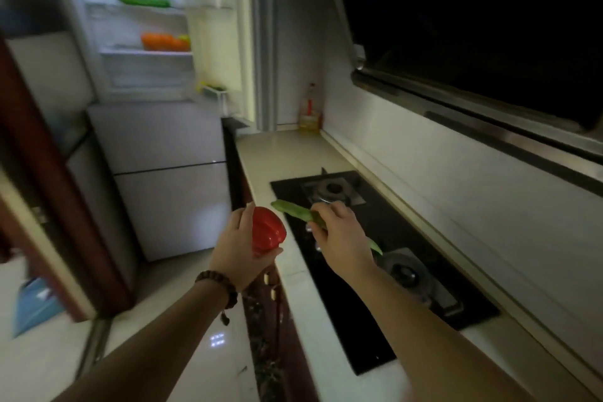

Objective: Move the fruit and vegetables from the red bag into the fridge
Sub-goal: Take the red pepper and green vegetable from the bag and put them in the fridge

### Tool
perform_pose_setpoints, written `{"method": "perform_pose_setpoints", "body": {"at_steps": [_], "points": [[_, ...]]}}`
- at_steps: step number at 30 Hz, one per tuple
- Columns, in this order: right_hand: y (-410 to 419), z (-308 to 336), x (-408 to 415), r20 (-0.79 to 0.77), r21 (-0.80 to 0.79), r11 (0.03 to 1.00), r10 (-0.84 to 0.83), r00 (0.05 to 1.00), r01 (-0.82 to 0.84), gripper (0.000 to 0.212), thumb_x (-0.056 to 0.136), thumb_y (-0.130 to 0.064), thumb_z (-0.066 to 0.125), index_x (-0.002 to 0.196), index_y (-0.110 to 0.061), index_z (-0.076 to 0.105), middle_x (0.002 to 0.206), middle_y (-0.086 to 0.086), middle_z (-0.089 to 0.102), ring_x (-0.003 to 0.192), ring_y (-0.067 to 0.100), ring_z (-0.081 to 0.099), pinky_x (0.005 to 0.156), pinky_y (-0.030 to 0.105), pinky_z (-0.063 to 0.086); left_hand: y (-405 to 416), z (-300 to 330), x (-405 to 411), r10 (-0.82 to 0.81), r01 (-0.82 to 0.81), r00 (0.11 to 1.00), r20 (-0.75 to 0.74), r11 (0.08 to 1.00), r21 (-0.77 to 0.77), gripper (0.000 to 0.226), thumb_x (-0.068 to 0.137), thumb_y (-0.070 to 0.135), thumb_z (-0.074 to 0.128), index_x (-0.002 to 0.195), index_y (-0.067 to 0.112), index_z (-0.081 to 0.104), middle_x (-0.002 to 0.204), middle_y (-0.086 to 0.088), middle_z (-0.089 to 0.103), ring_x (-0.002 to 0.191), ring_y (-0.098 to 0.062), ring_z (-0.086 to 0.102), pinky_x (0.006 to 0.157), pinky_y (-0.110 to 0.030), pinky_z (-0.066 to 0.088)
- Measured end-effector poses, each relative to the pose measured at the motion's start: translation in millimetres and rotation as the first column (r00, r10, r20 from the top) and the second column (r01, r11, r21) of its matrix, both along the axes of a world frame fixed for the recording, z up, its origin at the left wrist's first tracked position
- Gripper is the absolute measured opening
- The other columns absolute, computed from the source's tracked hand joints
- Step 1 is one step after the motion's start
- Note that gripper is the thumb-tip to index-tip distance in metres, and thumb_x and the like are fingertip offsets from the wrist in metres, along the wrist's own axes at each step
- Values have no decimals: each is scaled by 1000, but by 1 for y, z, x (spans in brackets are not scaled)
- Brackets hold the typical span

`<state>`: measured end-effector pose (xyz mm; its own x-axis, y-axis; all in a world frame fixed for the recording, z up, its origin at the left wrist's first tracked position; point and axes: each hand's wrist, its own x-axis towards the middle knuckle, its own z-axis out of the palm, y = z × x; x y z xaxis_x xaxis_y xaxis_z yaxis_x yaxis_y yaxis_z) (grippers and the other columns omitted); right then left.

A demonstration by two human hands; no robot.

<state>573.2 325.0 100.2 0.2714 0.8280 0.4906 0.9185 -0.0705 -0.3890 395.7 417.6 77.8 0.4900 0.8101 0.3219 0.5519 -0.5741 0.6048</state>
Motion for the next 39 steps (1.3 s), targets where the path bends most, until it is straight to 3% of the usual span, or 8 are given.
{"method": "perform_pose_setpoints", "body": {"at_steps": [6,12,23,39], "points": [[90,-4,-55,33,34,987,157,987,-158,24,93,-31,52,114,-19,55,101,2,51,89,19,50,75,39,49,60,11,-68,189,-190,982,27,981,38,99,65,45,79,143,22,22,141,1,33,124,-20,41,100,-38,44],[193,-6,-123,64,51,965,254,965,-257,23,92,-29,54,112,-17,57,99,3,53,86,19,51,72,37,50,145,11,-140,331,-334,942,49,940,63,100,66,44,79,144,21,21,142,-1,31,126,-24,40,101,-40,43],[385,28,-225,88,130,930,335,938,-344,20,91,-25,58,107,-13,58,95,6,52,85,24,51,68,38,48,320,40,-252,402,-405,914,47,912,73,99,69,40,78,146,18,19,145,-5,28,129,-28,36,102,-45,41],[620,72,-192,182,196,927,286,941,-320,17,90,-24,58,103,-12,60,94,10,54,85,28,52,66,41,48,556,73,-244,394,-398,917,62,890,221,99,68,44,77,145,14,23,141,-8,35,126,-29,41,101,-48,41]]}}
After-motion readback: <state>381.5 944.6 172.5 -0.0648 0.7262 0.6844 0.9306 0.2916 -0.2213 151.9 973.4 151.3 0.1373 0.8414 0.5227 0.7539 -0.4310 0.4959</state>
